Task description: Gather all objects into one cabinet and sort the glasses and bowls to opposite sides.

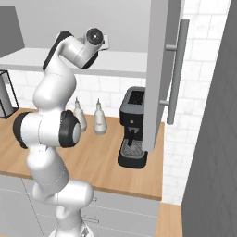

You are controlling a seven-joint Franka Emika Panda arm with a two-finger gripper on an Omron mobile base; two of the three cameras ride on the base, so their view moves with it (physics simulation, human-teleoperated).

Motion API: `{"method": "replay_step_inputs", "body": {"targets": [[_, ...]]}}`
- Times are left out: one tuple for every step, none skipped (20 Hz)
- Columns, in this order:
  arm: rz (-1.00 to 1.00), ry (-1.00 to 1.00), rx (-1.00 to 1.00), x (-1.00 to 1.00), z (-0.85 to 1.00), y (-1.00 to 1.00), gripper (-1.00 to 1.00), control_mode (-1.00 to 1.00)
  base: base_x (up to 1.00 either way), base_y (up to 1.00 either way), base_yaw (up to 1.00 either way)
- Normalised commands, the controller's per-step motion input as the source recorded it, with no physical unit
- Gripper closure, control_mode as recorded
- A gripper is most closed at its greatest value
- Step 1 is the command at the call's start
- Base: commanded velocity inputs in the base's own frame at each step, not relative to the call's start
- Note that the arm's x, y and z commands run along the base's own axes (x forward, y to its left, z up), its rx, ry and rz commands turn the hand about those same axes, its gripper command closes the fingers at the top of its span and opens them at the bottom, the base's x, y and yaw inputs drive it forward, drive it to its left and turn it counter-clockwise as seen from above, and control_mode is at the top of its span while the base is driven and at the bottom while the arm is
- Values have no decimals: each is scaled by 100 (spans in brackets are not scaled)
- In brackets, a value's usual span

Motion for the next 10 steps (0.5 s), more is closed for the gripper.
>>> {"method": "replay_step_inputs", "body": {"targets": [[0,0,0,9,-15,12,-100,-100,0,0,0],[0,0,0,9,-16,12,-100,-100,0,0,0],[0,0,0,12,-15,14,-100,-100,0,0,0],[0,0,0,12,-14,13,-100,-100,0,0,0],[0,0,0,13,-11,9,-100,-100,0,0,0],[0,0,0,11,-7,3,-100,-100,0,0,0],[0,0,0,8,-5,0,-100,-100,0,0,0],[0,0,0,4,-6,0,-100,-100,0,0,0],[0,0,0,4,-6,0,-100,-100,0,0,0],[0,0,0,5,-5,0,-100,-100,0,0,0]]}}
